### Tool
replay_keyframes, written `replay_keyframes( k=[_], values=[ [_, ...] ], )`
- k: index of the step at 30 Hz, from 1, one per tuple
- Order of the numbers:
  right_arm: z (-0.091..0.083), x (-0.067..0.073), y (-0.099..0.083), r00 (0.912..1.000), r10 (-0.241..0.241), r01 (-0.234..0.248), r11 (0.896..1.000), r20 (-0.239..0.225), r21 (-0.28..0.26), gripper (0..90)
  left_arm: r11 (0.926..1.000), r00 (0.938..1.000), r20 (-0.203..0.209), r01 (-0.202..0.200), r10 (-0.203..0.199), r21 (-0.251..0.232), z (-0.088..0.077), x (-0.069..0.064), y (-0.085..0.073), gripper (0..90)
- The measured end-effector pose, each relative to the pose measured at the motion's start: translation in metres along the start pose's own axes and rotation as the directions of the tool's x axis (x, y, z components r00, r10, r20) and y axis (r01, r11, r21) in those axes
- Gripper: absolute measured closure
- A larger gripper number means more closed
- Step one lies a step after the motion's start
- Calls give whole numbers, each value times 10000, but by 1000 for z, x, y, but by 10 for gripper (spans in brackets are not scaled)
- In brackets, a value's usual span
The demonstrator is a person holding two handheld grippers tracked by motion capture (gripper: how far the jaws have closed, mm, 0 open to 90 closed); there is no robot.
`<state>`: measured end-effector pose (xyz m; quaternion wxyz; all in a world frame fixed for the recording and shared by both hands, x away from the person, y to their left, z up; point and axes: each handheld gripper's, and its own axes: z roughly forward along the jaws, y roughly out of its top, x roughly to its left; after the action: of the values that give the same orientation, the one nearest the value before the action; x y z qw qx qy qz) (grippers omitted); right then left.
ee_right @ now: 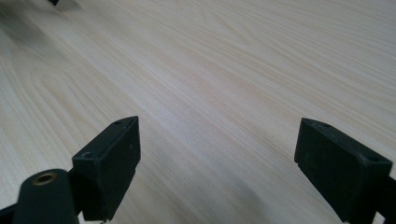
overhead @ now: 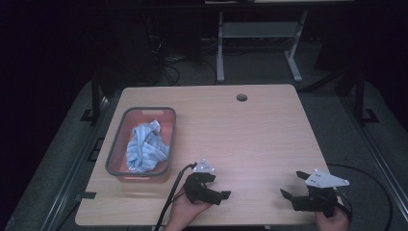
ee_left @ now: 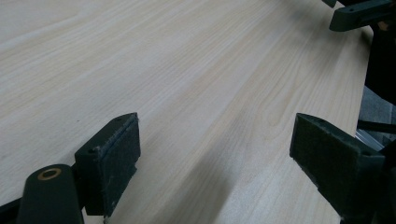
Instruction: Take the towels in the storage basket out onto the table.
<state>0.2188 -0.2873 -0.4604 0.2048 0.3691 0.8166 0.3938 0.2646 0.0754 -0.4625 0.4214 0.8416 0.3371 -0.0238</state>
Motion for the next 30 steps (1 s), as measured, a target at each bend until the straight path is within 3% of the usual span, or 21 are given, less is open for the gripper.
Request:
replay_keyframes(
  k=[9, 16, 18, 30],
  values=[
    [-9, 2, -1, 9998, 154, -150, 9995, 148, -278, 138, 9999, 10000, -56, 9, -8, 101, -1, 2, 6, 156],
    [-5, 1, 0, 9998, 118, -115, 9997, 152, -213, 138, 9998, 9998, -17, -206, 206, -81, -11, 0, 23, 158],
    [-3, 1, 0, 9997, 164, -160, 9997, 192, -203, 138, 9997, 9998, 90, -184, 183, 127, -11, 2, 30, 160],
    [-1, -1, 1, 9997, 125, -121, 9998, 207, -149, 138, 9989, 9998, -216, -21, 32, 470, -26, 22, 57, 155]
  ],
)
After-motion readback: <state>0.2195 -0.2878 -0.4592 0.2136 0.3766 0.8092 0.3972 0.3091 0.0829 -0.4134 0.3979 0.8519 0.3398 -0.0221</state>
